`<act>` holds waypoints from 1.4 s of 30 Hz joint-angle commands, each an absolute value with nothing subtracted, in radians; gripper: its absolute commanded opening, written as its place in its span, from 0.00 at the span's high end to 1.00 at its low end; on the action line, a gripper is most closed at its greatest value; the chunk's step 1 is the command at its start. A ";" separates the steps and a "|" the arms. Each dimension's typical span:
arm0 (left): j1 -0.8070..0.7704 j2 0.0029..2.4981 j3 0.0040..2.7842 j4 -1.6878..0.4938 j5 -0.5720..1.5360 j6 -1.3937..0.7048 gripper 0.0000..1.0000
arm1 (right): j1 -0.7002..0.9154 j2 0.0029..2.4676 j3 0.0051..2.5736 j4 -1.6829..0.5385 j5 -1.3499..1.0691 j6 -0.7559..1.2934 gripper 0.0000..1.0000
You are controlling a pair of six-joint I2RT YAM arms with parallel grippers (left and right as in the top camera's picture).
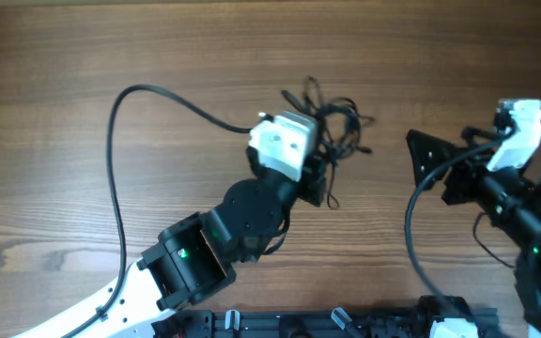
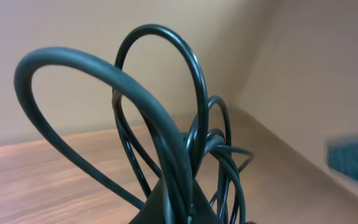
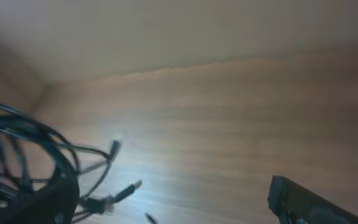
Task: Untangle cables
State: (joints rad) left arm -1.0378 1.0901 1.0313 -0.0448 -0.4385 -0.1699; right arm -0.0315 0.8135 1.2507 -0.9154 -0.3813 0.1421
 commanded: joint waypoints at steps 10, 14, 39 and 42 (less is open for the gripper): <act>-1.034 1.106 1.034 -0.039 0.086 0.109 0.96 | -0.033 0.814 1.316 -1.062 -0.788 -0.342 0.00; -1.034 1.106 1.034 -0.021 0.083 0.128 0.96 | -0.033 0.814 1.316 -1.099 -0.788 -0.343 0.02; -0.904 1.011 1.034 -0.083 -0.143 -0.176 0.00 | -0.033 0.814 1.316 -1.095 -0.468 -0.146 0.96; -0.864 0.994 1.034 -0.110 -0.144 -0.237 0.00 | -0.033 0.814 1.316 -1.085 -0.469 -0.146 0.96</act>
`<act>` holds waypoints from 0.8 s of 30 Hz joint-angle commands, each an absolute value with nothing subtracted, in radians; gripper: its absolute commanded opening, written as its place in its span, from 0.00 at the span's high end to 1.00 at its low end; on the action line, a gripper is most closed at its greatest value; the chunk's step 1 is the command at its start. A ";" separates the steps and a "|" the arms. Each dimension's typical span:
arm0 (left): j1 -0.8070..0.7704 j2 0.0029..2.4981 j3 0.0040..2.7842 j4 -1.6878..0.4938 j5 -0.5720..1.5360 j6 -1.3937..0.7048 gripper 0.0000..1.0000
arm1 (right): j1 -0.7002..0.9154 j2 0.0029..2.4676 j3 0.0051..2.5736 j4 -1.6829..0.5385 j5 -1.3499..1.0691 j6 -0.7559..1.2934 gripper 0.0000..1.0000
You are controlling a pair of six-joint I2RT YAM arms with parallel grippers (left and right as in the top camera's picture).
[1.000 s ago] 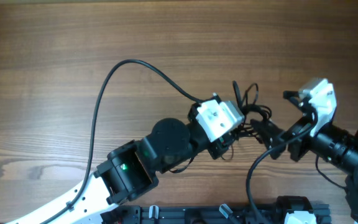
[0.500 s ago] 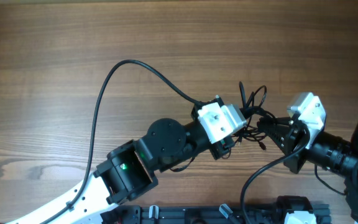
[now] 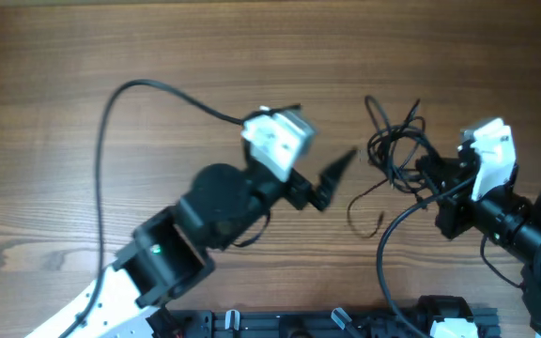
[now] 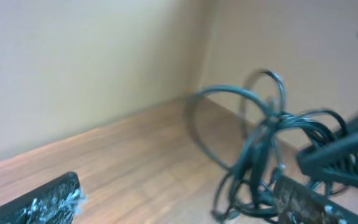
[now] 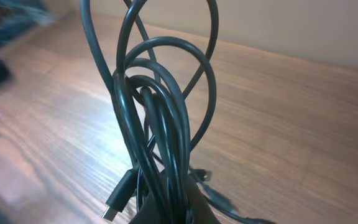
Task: Untangle cables
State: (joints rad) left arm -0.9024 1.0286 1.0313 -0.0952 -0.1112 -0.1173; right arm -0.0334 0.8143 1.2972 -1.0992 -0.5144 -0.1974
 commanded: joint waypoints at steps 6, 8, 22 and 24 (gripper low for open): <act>-0.841 1.011 1.034 -0.116 -0.059 -0.300 0.09 | -0.033 0.814 1.316 -1.085 -0.468 -0.146 0.96; -0.841 1.027 1.034 -0.109 -0.003 -0.300 0.07 | -0.033 0.815 1.316 -1.084 -0.468 -0.133 0.96; -0.841 1.106 1.034 -0.014 0.192 -0.300 0.00 | -0.033 0.834 1.316 -1.085 -0.471 -0.102 0.96; -0.841 1.107 1.034 0.019 0.218 -0.300 0.00 | -0.033 0.841 1.316 -1.087 -0.472 -0.104 0.96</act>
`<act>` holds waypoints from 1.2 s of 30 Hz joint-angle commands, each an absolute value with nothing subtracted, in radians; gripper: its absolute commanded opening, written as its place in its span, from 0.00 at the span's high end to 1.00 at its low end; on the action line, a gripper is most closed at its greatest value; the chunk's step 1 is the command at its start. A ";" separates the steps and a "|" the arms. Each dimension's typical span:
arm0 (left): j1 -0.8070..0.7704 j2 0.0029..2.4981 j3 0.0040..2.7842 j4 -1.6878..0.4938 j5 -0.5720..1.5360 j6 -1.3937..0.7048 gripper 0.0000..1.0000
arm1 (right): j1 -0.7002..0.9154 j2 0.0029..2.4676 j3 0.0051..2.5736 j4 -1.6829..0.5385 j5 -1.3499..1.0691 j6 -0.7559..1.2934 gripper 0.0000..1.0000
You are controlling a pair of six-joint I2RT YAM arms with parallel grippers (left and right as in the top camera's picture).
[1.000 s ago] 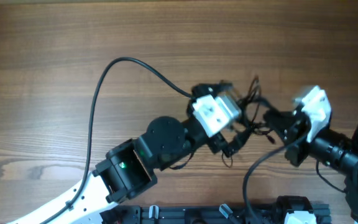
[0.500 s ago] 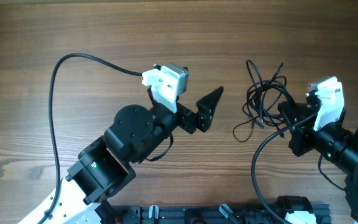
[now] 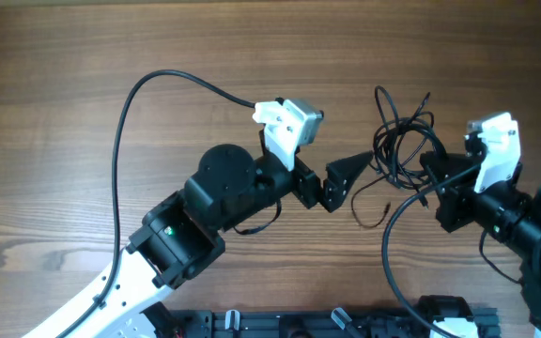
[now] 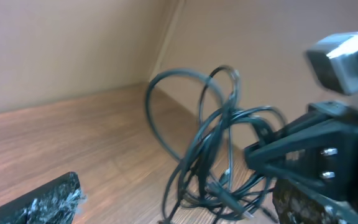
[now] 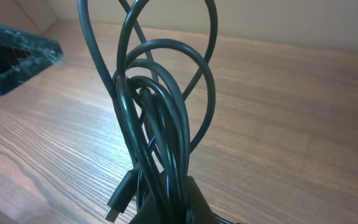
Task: Untangle cables
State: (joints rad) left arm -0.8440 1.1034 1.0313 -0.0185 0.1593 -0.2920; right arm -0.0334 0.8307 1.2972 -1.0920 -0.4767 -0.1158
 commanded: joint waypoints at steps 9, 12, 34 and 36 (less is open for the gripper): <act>-0.837 1.164 1.034 0.117 0.295 -0.442 0.00 | -0.033 0.847 1.316 -1.087 -0.614 -0.237 0.96; -0.837 1.205 1.034 0.170 0.295 -0.548 0.00 | -0.033 0.847 1.316 -1.093 -0.623 -0.263 0.96; -0.841 1.240 1.034 0.303 0.405 -0.615 0.08 | -0.033 0.871 1.315 -1.123 -0.606 -0.287 0.96; -0.841 1.240 1.034 0.303 0.405 -0.615 0.08 | -0.033 0.878 1.315 -1.124 -0.609 -0.288 0.96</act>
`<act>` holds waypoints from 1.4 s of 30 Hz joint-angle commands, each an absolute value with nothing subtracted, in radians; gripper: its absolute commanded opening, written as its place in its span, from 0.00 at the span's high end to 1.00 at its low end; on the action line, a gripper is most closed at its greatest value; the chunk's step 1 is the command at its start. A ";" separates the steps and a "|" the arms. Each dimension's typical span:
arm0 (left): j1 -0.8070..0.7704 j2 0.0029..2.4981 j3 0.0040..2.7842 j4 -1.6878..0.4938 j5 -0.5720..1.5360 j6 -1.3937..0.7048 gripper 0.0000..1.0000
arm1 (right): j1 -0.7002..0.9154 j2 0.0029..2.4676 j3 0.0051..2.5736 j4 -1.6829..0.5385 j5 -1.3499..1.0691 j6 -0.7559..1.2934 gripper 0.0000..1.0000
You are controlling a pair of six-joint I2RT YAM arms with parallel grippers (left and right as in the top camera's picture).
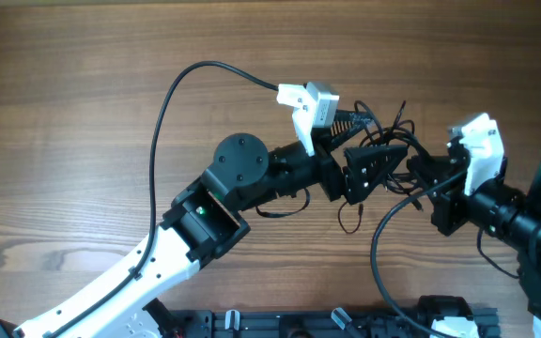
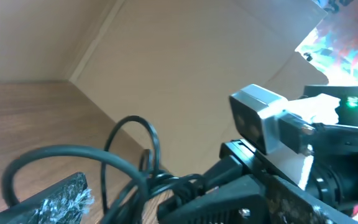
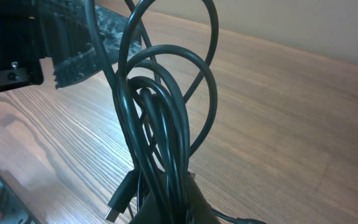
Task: Untangle cables
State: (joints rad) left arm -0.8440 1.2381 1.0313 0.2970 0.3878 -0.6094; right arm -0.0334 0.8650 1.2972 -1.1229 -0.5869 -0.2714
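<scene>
A tangle of thin black cables (image 1: 385, 131) stands up from my right gripper (image 1: 419, 174), which is shut on its lower part. In the right wrist view the loops (image 3: 160, 118) rise from the closed fingers (image 3: 166, 208), and a USB plug (image 3: 120, 199) hangs beside them. My left gripper (image 1: 376, 143) is open, one finger on each side of the same loops. The left wrist view shows cable strands (image 2: 135, 180) between its spread fingers (image 2: 42, 202). A loose cable end (image 1: 350, 218) trails on the wood.
The wooden table (image 1: 83, 141) runs under both arms. The left arm's own black lead (image 1: 172, 89) arches over the table, and the right arm's lead (image 1: 378, 249) curves down toward the front rail (image 1: 346, 324).
My open left gripper has moved right, from just left of the tangle to straddling its loops. The right gripper still holds the bundle, shifted slightly left.
At first my left gripper was shut on the tangle at mid-table and the right gripper was open at the far right. Then the right gripper held the tangle and the left was open, apart to the left. It then stood nearer, and now straddles the loops.
</scene>
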 commanded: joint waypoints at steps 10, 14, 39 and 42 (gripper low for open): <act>-0.840 1.246 1.034 0.300 0.404 -0.614 0.08 | -0.033 0.888 1.315 -1.145 -0.737 -0.379 0.96; -0.840 1.260 1.034 0.300 0.404 -0.615 0.18 | -0.033 0.889 1.315 -1.150 -0.765 -0.393 0.95; -0.701 1.186 1.034 0.329 0.454 -0.841 0.96 | -0.033 1.031 1.315 -1.186 -0.550 -0.310 0.96; -0.661 1.179 1.034 0.329 0.476 -0.910 0.96 | -0.033 1.040 1.315 -1.184 -0.548 -0.310 0.96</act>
State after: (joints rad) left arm -0.7399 1.2640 1.0229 0.2951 0.4770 -0.7933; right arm -0.0135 1.0176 1.3128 -1.1664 -0.6914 -0.3378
